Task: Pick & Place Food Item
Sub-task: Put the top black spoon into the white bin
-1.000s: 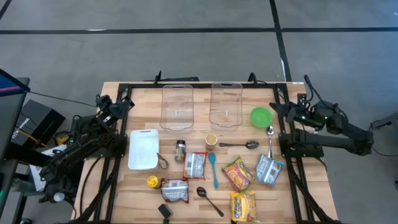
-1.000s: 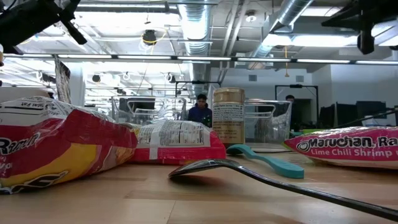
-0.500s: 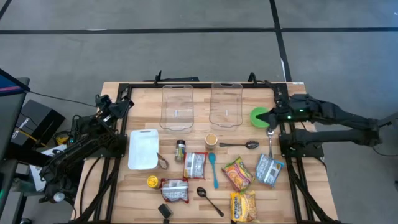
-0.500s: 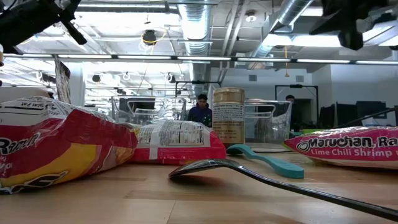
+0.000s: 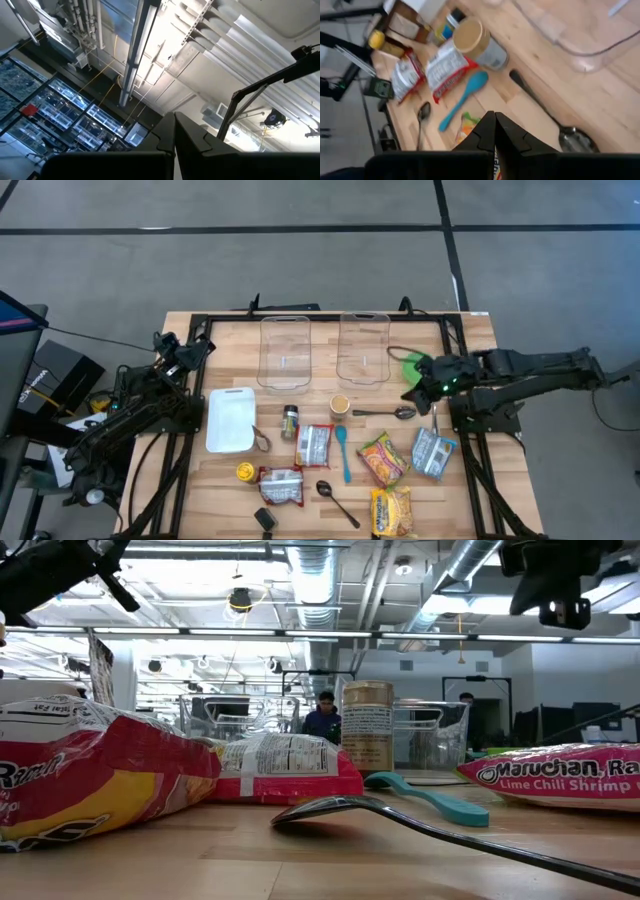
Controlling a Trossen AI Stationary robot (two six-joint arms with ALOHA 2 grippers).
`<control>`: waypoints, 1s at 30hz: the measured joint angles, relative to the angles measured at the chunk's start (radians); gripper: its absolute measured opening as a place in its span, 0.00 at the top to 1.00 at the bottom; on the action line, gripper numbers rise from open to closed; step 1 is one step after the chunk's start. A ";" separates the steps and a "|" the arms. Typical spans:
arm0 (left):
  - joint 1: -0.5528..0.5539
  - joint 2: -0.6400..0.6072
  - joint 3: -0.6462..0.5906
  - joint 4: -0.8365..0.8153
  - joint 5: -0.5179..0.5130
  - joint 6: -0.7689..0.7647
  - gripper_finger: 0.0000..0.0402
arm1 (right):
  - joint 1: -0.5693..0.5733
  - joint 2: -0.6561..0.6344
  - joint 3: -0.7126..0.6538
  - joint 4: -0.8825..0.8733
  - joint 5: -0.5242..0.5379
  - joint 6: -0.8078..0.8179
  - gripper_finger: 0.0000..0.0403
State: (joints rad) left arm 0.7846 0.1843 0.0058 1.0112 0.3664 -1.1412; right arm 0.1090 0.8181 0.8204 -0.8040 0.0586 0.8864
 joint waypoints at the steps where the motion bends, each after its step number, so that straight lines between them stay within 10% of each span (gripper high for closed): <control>1: 0.000 0.000 0.000 0.000 0.000 0.000 1.00 | 0.021 0.013 0.000 -0.003 0.015 0.010 1.00; 17: 0.000 0.000 0.000 -0.001 0.000 0.000 1.00 | 0.165 0.201 0.000 -0.137 0.085 0.061 1.00; 30: 0.000 0.000 0.000 -0.001 0.002 0.000 1.00 | 0.080 0.369 0.000 -0.045 0.076 -0.404 1.00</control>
State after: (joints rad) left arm 0.7849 0.1841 0.0059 1.0107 0.3683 -1.1412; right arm 0.1892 1.1869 0.8207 -0.8489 0.1343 0.4827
